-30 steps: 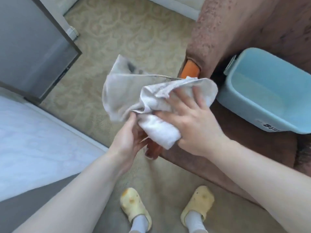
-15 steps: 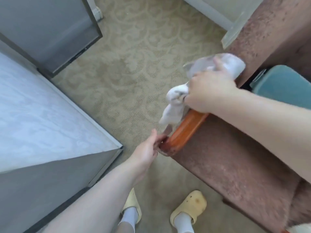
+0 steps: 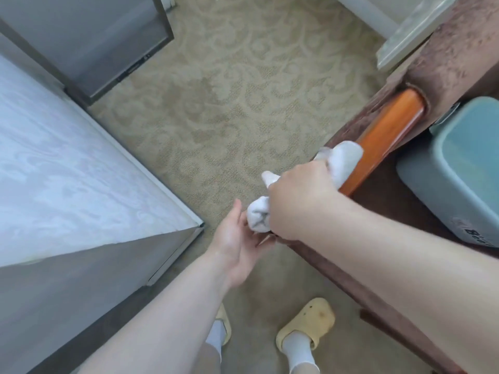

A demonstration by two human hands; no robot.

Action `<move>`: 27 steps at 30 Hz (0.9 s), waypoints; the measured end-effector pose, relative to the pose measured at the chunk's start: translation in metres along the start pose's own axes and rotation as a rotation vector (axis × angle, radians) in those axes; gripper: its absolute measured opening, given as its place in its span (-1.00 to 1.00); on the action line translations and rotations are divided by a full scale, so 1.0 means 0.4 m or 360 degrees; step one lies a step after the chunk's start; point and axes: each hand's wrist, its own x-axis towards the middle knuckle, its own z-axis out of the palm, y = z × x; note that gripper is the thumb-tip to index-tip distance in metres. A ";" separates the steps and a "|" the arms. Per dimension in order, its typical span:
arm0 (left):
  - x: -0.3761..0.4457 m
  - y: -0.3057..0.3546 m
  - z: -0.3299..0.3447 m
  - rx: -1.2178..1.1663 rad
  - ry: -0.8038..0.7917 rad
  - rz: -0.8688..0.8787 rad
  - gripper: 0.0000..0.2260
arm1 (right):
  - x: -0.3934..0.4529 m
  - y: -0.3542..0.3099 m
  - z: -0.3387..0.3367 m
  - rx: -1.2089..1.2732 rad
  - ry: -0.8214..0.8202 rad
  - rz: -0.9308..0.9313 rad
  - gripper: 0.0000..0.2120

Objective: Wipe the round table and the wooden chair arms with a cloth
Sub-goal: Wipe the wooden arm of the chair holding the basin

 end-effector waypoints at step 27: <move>-0.020 0.015 0.133 0.0645 -0.0014 0.0439 -0.70 | -0.085 0.272 0.250 0.0167 0.1818 -0.0386 -0.71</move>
